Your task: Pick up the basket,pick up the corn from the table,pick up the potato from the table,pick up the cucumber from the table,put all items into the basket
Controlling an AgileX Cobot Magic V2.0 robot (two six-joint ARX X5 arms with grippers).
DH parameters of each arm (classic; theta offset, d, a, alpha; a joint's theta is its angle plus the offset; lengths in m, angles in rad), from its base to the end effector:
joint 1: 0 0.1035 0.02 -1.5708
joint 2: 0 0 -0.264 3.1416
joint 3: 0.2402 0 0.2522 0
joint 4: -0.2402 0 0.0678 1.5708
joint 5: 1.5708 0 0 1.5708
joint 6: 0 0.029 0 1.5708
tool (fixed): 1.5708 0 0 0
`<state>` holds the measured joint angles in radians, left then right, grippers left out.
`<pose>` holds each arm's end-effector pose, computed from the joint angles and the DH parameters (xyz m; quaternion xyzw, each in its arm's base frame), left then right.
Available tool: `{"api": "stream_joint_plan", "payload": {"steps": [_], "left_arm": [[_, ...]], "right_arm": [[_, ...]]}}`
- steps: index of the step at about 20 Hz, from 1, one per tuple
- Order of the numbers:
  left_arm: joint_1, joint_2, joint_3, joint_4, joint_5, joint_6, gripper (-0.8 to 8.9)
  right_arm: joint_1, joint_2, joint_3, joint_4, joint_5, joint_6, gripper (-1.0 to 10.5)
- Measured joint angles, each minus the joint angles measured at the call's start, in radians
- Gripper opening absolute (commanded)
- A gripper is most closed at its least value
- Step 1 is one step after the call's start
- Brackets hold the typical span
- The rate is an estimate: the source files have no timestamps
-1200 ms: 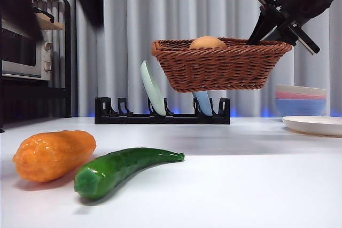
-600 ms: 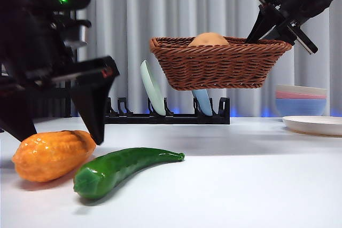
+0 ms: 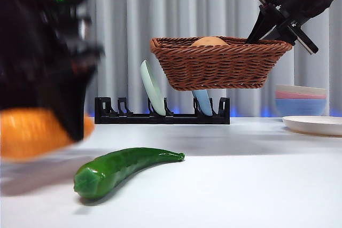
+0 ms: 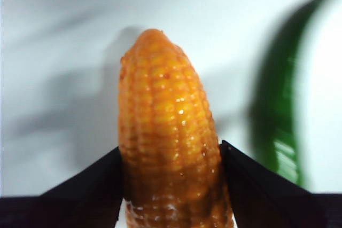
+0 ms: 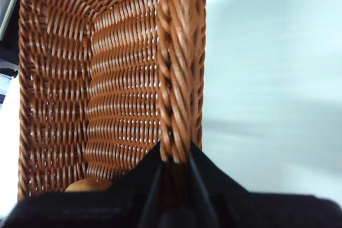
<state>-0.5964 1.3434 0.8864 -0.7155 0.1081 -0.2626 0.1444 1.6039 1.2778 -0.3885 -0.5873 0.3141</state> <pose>0.2003 -0.1398 0.2174 0.0302 0.5698 -0.2146 0.7927 0.3435 0.0662 0.2855 0.2127 0.3894 0.2777 0.8521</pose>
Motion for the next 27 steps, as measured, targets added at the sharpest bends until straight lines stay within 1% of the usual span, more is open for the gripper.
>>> {"api": "stream_joint_plan", "payload": {"steps": [1,3,5,7,8,10,14,16,19,20,22,23,27], "left_arm": [[-0.017,-0.070,0.014,-0.029,0.039,0.000,-0.08],[-0.052,-0.210,0.064,-0.018,0.051,-0.033,-0.08],[-0.081,-0.306,0.134,0.064,0.011,-0.063,-0.08],[-0.092,-0.301,0.220,0.171,-0.059,-0.066,-0.08],[-0.091,-0.270,0.265,0.211,-0.090,-0.060,-0.08],[-0.075,-0.167,0.358,0.234,-0.103,-0.030,-0.08],[-0.052,0.119,0.615,0.164,-0.106,0.068,-0.08],[-0.047,0.257,0.719,0.111,-0.105,0.093,-0.08],[-0.039,0.415,0.771,0.054,-0.106,0.114,0.16],[-0.037,0.443,0.770,0.043,-0.106,0.115,1.53],[-0.037,0.452,0.769,0.037,-0.106,0.121,6.41],[-0.037,0.444,0.769,0.053,-0.106,0.121,6.69],[-0.037,0.433,0.776,0.054,-0.103,0.121,6.68]], "right_arm": [[0.000,0.000,0.000,-0.002,0.000,0.000,-0.1],[0.000,0.000,0.000,-0.001,0.003,0.000,-0.1],[0.002,0.000,0.000,-0.002,0.003,0.000,-0.1],[0.010,0.000,0.000,-0.011,0.003,0.000,-0.1],[0.017,0.000,0.000,-0.019,0.003,0.000,-0.1],[0.037,0.000,0.000,-0.040,0.003,0.000,-0.1],[0.087,0.000,0.000,-0.047,0.003,0.000,-0.1],[0.101,0.000,0.000,-0.050,0.003,-0.001,-0.1],[0.107,0.000,0.000,-0.059,0.003,0.000,-0.1],[0.107,0.000,0.000,-0.064,0.003,-0.001,-0.1],[0.107,0.000,0.000,-0.084,0.003,-0.005,-0.1],[0.105,0.000,0.000,-0.090,0.004,-0.009,-0.1],[0.105,0.000,0.000,-0.090,0.004,-0.016,-0.1]]}}
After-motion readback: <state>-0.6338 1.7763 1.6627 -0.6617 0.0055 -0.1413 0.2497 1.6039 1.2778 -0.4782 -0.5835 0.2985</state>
